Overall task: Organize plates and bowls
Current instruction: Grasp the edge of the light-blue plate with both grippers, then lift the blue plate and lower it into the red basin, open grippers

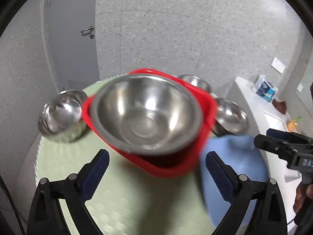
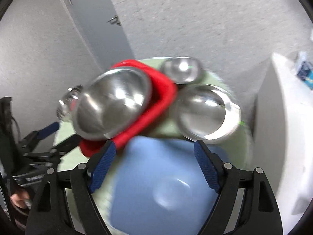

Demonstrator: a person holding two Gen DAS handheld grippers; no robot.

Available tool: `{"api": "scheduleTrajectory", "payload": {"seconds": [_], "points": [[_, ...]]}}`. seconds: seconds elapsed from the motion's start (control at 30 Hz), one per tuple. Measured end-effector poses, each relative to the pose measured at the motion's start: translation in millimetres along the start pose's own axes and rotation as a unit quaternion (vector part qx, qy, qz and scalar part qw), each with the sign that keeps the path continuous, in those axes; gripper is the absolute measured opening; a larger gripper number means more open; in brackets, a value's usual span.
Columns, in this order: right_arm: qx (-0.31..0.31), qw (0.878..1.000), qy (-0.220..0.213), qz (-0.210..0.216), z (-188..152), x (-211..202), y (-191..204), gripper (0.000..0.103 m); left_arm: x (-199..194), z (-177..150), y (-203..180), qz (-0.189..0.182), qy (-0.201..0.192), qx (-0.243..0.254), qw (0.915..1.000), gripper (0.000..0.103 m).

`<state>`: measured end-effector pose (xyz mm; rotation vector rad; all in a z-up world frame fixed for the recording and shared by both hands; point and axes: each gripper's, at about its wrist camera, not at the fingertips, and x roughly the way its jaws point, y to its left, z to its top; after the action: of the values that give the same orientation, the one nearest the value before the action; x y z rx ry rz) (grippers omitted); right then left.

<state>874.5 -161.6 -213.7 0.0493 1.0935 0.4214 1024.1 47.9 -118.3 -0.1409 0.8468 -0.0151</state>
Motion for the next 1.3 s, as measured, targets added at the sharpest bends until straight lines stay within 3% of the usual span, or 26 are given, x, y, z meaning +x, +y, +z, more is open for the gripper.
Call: {"api": "scheduleTrajectory", "payload": {"seconds": [0.2,0.4,0.5,0.6,0.67,0.73,0.97,1.3], "points": [[0.018,0.999,0.010,-0.033,-39,-5,-43,0.084,-8,-36,-31,-0.006,0.017,0.005,0.9998,0.097],[0.039,0.998,0.050,-0.009,-69,15,-62,0.084,15,-45,-56,-0.007,0.056,0.018,0.9982,0.096],[0.045,0.996,0.070,0.010,-81,27,-65,0.084,26,-51,-62,-0.006,0.080,0.023,0.9965,0.088],[0.041,0.996,0.079,0.023,-87,34,-61,0.077,35,-52,-64,-0.016,0.095,0.023,0.9951,0.075],[0.042,0.995,0.085,0.034,-89,38,-60,0.056,40,-51,-65,-0.027,0.106,0.027,0.9937,0.045],[0.040,0.994,0.088,0.044,-91,40,-60,0.044,43,-53,-66,-0.036,0.116,0.040,0.9918,0.030],[0.030,0.995,0.078,0.049,-93,27,-59,0.031,31,-40,-59,-0.048,0.093,0.059,0.9927,0.018],[0.015,0.998,0.031,0.057,-73,-21,-34,0.031,-32,-17,-42,-0.073,0.015,0.078,0.9942,0.018]]}}
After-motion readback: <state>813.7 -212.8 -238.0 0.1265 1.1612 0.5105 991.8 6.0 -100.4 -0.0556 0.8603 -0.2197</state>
